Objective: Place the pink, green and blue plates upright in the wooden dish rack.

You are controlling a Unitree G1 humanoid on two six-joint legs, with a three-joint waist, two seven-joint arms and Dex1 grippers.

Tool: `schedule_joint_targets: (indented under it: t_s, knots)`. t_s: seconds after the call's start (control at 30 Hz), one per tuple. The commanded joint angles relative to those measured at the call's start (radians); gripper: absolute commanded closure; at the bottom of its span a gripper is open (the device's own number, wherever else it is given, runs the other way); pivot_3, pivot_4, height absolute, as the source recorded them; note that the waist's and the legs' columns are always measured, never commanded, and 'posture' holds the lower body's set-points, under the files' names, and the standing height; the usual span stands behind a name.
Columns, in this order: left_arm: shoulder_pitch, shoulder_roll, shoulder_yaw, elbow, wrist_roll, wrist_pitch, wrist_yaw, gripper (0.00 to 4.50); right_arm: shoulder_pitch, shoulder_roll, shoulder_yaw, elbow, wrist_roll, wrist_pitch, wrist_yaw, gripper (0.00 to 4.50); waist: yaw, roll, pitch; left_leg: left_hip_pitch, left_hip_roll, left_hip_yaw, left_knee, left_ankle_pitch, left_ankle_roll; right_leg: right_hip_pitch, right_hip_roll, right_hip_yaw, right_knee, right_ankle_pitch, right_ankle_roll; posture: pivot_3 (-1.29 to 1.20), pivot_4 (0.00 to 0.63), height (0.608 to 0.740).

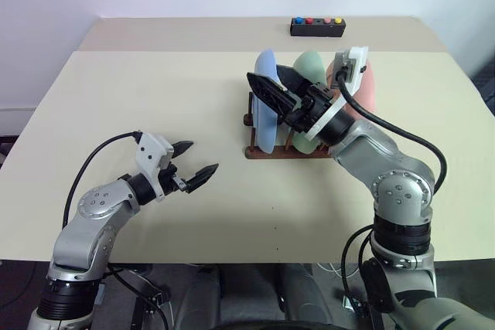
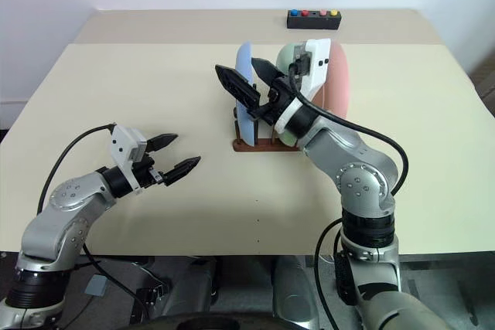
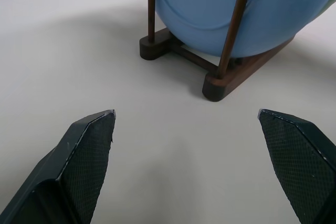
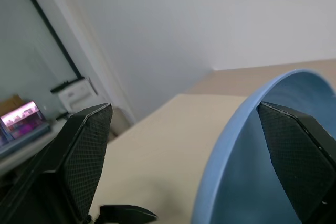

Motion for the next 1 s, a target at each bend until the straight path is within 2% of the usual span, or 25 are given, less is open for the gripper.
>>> schedule_joint_targets:
  t_s: [0.03, 0.37, 0.6, 0.67, 0.73, 0.87, 0.93, 1.0]
  knots:
    - [-0.010, -0.003, -0.009, -0.023, 0.005, -0.025, -0.006, 0.00, -0.034, -0.051, 0.025, -0.069, -0.074, -0.058, 0.072, 0.03, 0.000, 0.000, 0.000, 0.000, 0.000, 0.000, 0.000, 0.000, 0.000, 0.000, 0.000, 0.000, 0.000, 0.000, 0.000, 0.00, 0.150, 0.734]
    - [-0.013, -0.015, -0.026, -0.018, 0.011, -0.028, -0.003, 0.00, -0.071, -0.084, 0.013, -0.086, -0.169, -0.176, 0.178, 0.03, 0.000, 0.000, 0.000, 0.000, 0.000, 0.000, 0.000, 0.000, 0.000, 0.000, 0.000, 0.000, 0.000, 0.000, 0.000, 0.00, 0.150, 0.734]
    - [-0.007, -0.020, -0.028, -0.020, 0.017, -0.031, -0.002, 0.00, -0.115, -0.291, -0.164, 0.032, -0.257, -0.310, 0.318, 0.03, 0.007, 0.000, 0.000, 0.000, 0.000, 0.000, 0.000, 0.000, 0.000, 0.001, 0.000, 0.000, -0.002, 0.000, 0.000, 0.00, 0.150, 0.734]
    - [-0.016, -0.022, -0.033, -0.001, 0.023, -0.039, -0.006, 0.00, -0.037, -0.455, -0.325, 0.144, -0.286, -0.353, 0.438, 0.03, 0.019, 0.000, 0.000, -0.001, 0.000, 0.001, 0.000, 0.000, 0.000, 0.001, 0.000, 0.000, -0.002, 0.000, 0.000, 0.00, 0.150, 0.734]
    - [-0.025, -0.026, -0.035, 0.013, 0.029, -0.048, -0.006, 0.00, 0.033, -0.535, -0.411, 0.197, -0.268, -0.359, 0.505, 0.03, 0.035, 0.000, 0.000, -0.001, 0.000, 0.001, 0.001, 0.000, 0.001, 0.003, -0.001, 0.000, -0.005, -0.001, -0.001, 0.00, 0.150, 0.734]
    - [-0.046, -0.034, -0.040, 0.044, 0.040, -0.064, -0.008, 0.00, 0.193, -0.585, -0.482, 0.238, -0.279, -0.392, 0.605, 0.03, 0.024, 0.001, 0.000, 0.000, 0.000, 0.002, 0.001, -0.001, 0.002, 0.003, -0.001, 0.000, -0.004, -0.001, -0.002, 0.00, 0.150, 0.734]
    - [-0.052, -0.038, -0.045, 0.054, 0.046, -0.073, -0.007, 0.00, 0.242, -0.587, -0.507, 0.263, -0.288, -0.408, 0.621, 0.03, 0.017, 0.003, 0.000, 0.001, 0.001, 0.003, 0.001, -0.001, 0.002, 0.003, 0.000, 0.001, -0.004, -0.001, -0.001, 0.00, 0.150, 0.734]
    - [-0.074, -0.042, -0.044, 0.096, 0.071, -0.103, 0.002, 0.00, 0.355, -0.564, -0.544, 0.338, -0.311, -0.426, 0.642, 0.03, 0.022, 0.005, -0.001, 0.002, 0.001, 0.004, 0.001, -0.001, 0.002, 0.003, 0.000, 0.002, -0.003, -0.001, -0.002, 0.00, 0.150, 0.734]
